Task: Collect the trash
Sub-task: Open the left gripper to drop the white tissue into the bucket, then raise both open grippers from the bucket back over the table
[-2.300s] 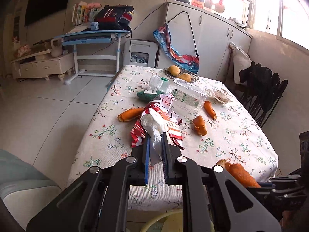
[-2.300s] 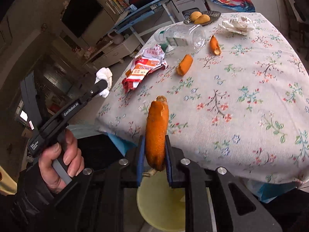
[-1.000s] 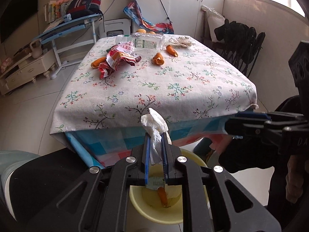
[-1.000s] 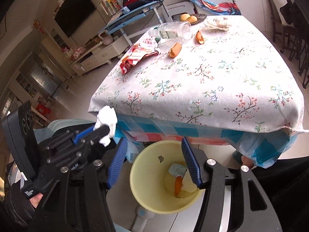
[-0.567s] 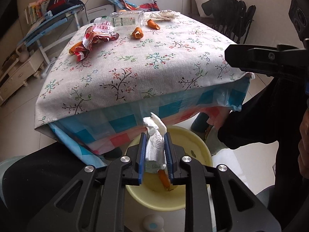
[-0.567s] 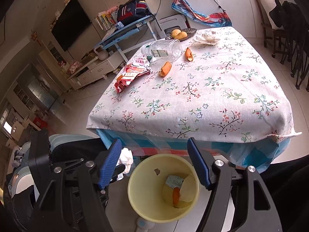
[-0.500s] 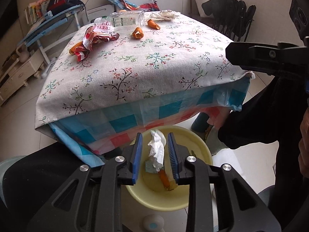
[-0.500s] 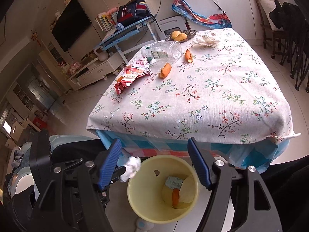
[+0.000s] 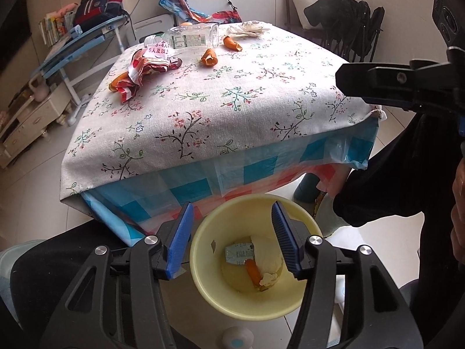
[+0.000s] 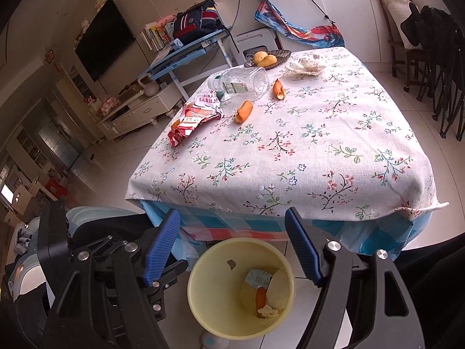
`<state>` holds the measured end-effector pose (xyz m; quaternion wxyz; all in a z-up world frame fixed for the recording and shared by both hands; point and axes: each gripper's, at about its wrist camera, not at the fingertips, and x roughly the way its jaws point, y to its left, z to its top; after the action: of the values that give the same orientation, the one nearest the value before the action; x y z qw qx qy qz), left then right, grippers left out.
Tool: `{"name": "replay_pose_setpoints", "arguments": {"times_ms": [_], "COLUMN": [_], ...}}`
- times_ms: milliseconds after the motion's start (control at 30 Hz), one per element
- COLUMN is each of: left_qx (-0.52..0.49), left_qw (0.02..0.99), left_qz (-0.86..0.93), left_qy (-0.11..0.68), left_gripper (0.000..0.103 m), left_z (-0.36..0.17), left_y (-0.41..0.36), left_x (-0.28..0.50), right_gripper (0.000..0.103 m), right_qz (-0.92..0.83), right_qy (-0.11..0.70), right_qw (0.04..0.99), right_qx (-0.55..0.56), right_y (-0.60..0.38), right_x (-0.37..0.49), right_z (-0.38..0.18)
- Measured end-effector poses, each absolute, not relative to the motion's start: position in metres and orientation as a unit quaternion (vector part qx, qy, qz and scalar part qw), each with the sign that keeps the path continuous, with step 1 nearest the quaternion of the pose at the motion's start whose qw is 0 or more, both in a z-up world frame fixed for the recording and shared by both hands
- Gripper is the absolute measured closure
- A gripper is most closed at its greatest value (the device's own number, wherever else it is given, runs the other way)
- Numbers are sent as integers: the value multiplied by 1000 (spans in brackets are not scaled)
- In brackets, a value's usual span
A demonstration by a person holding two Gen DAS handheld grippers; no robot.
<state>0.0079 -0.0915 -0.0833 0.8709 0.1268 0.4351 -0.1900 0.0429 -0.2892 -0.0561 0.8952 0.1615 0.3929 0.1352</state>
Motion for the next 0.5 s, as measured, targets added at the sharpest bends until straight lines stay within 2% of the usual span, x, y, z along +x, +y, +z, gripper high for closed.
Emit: {"name": "replay_pose_setpoints", "arguments": {"times_ms": [300,500], "left_qx": [113,87], "left_qw": [892,915], "left_qz": [-159,-118], "left_qy": [408,375], "left_gripper": [41,32], "left_z": [-74,-63], "left_y": [-82,-68], "left_x": [11,15], "right_gripper": [31,30], "right_qz": [124,116], "right_qy": [389,387], "right_qw": [899,901], "right_qx": [159,156], "right_y": [-291,-292], "right_x": [43,44], "right_z": [-57,-58]}}
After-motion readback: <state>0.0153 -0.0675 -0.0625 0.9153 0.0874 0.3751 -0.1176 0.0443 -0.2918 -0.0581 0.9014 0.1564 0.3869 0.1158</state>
